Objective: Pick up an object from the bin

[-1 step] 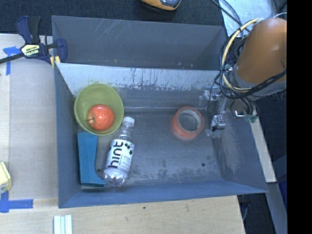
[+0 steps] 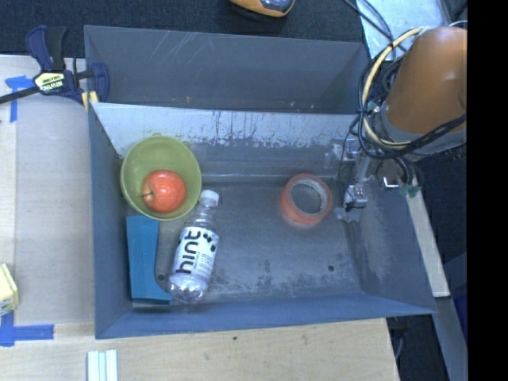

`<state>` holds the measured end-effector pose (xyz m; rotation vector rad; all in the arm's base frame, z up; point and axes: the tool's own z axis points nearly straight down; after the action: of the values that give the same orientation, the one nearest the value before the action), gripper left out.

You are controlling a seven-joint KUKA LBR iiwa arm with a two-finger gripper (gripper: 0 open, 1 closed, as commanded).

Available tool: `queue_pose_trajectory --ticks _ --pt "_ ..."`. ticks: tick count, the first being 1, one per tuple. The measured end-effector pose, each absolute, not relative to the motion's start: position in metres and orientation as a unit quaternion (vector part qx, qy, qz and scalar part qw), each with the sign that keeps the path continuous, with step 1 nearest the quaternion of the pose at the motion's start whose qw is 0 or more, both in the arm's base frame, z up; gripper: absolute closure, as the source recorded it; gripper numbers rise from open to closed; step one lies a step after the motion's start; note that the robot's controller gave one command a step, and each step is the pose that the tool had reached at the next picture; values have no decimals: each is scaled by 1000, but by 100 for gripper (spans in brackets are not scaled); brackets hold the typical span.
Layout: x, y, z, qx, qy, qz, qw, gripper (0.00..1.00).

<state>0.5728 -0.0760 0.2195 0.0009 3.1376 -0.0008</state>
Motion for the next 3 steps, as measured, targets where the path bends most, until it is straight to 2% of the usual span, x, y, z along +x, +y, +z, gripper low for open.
queue_pose_trajectory --ticks 1,2,3 --pt "568 -69 157 20 1000 0 1 0" --pt "569 -69 155 28 1000 0 3 0" --pt "570 -81 144 -85 996 -1 3 0"
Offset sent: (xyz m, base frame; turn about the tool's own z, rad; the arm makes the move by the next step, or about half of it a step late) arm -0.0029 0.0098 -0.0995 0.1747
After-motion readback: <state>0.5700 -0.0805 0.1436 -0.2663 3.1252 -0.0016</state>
